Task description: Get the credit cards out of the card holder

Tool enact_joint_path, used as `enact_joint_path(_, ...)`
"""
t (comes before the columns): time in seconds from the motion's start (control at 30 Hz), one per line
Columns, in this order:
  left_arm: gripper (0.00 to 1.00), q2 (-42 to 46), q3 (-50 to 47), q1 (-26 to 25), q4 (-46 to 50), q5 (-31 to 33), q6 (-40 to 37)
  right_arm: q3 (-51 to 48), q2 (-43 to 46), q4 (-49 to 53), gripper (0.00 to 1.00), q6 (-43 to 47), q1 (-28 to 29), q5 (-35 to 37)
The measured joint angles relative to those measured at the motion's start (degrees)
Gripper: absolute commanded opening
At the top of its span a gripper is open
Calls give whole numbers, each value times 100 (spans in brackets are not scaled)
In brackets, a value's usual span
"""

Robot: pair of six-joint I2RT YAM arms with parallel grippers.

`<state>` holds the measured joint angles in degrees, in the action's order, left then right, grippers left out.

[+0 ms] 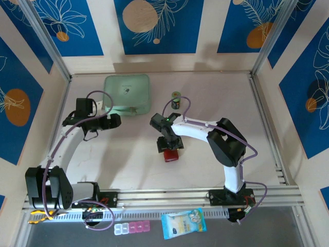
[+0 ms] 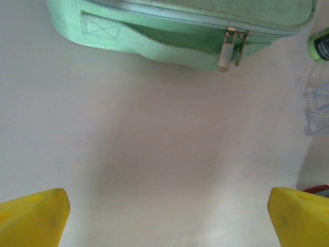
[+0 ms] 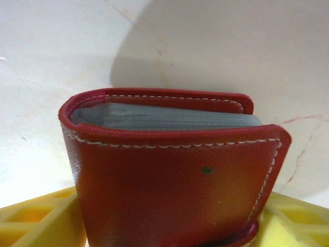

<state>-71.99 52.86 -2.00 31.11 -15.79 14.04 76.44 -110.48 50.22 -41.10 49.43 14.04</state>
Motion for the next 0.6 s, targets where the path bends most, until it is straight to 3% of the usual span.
enact_joint_path(0.3,92,-26,-160,-516,-184,-588,1080,-46,72,46,84,-358,81,20)
enact_joint_path(0.47,88,-24,-417,-1209,-474,-721,1755,-131,647,61,83,-378,79,33)
enact_joint_path(0.6,80,-37,-518,-1956,-787,-715,2249,-409,1290,-4,75,-380,7,-37)
